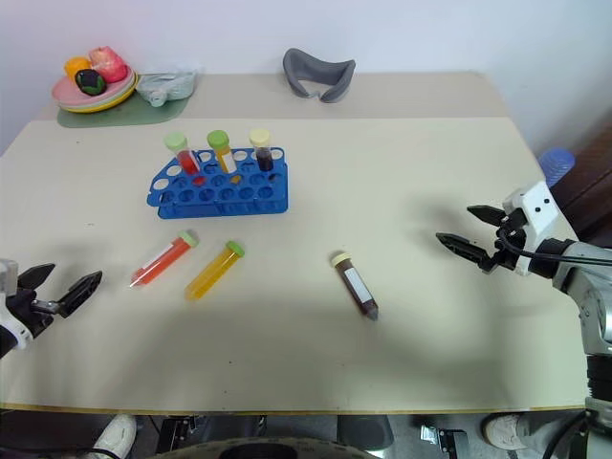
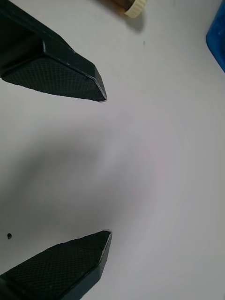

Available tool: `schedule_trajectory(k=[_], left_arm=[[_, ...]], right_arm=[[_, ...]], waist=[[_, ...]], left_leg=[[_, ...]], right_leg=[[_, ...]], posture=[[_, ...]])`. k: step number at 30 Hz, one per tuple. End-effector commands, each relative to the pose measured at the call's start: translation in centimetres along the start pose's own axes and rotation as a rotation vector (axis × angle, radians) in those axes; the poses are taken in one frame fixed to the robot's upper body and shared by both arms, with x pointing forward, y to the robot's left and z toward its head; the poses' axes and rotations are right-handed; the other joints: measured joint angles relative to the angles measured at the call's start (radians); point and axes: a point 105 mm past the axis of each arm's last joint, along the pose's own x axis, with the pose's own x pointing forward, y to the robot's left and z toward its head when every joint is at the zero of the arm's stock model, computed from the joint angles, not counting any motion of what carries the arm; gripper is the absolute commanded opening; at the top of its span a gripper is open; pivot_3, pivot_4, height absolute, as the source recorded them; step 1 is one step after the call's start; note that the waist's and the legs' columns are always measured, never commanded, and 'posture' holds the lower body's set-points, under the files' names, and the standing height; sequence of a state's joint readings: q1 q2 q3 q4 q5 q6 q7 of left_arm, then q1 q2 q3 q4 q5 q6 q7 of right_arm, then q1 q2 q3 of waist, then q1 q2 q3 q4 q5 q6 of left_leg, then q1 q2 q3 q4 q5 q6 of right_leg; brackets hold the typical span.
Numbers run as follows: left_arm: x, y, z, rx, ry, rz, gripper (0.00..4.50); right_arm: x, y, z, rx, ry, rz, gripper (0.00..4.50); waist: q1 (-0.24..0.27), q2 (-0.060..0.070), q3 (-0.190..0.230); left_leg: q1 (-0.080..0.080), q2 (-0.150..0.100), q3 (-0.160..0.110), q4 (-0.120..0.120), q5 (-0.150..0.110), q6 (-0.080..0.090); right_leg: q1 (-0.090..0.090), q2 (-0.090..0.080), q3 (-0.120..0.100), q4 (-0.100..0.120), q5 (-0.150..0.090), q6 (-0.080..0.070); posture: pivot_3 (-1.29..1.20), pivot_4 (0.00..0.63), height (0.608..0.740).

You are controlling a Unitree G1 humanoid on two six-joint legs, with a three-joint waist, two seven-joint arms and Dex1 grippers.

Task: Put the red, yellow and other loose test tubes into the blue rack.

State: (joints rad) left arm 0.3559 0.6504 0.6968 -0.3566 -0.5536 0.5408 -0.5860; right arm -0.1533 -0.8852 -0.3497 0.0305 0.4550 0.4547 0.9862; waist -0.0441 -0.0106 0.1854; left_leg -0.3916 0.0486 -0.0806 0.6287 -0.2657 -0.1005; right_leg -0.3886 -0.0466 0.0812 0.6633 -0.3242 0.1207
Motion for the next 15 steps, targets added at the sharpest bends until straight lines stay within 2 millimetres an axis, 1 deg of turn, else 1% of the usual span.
schedule_trajectory(k=[1,4,6,8,11,14,15], left_arm=[[-0.1,0.1,0.5,0.016,-0.025,0.009,4.39],[0.0,0.0,0.5,0.008,-0.033,0.007,4.39],[0.1,0.1,0.9,-0.016,-0.062,0.014,4.39],[0.4,0.0,1.3,-0.028,-0.08,0.013,4.39],[1.1,-1.7,2.2,-0.002,-0.09,-0.06,4.39],[2.1,-4.2,3.5,0.0,-0.124,-0.169,4.39],[2.6,-5.3,3.8,-0.005,-0.131,-0.219,4.39]], right_arm=[[-0.7,-0.2,1.7,-0.054,-0.017,-0.007,4.5],[-0.6,-0.2,1.8,-0.061,-0.009,-0.014,4.5],[-0.3,-0.7,2.1,-0.058,-0.006,-0.05,4.5],[0.0,-0.7,2.7,-0.056,-0.013,-0.061,4.5],[0.5,0.4,4.1,-0.049,-0.027,-0.036,4.5],[0.8,2.2,5.5,-0.061,-0.029,0.003,4.5],[0.9,2.7,5.9,-0.064,-0.027,0.01,4.5]], waist=[[-0.001,0.0,0.0],[-0.001,0.0,0.0],[0.0,0.0,0.0],[-0.001,0.0,0.0],[0.0,0.0,0.0],[0.002,0.0,0.0],[0.003,0.0,0.0]], left_leg=[[0.0,0.0,0.0,0.0,0.0,0.0],[0.0,0.0,0.0,0.0,0.0,0.0],[0.0,0.0,0.0,0.0,0.0,0.0],[0.0,0.0,0.0,0.001,0.0,0.0],[0.0,0.0,0.0,0.001,0.0,0.0],[0.0,0.0,0.0,0.001,0.0,0.0],[0.0,0.0,0.0,0.001,0.0,0.0]], right_leg=[[0.0,0.0,0.0,0.0,0.0,0.0],[0.0,0.0,0.0,0.0,0.0,0.0],[0.0,0.0,0.0,0.0,0.0,0.0],[0.0,0.0,0.0,0.001,0.0,0.0],[0.0,0.0,0.0,0.001,0.0,0.0],[0.0,0.0,0.0,0.001,0.0,0.0],[0.0,0.0,0.0,0.001,0.0,0.0]], posture=[[0.0,0.15,0.74],[0.0,0.15,0.74],[0.0,0.15,0.74],[0.0,0.15,0.74],[0.0,0.15,0.74],[0.0,0.15,0.74],[0.0,0.15,0.74]])
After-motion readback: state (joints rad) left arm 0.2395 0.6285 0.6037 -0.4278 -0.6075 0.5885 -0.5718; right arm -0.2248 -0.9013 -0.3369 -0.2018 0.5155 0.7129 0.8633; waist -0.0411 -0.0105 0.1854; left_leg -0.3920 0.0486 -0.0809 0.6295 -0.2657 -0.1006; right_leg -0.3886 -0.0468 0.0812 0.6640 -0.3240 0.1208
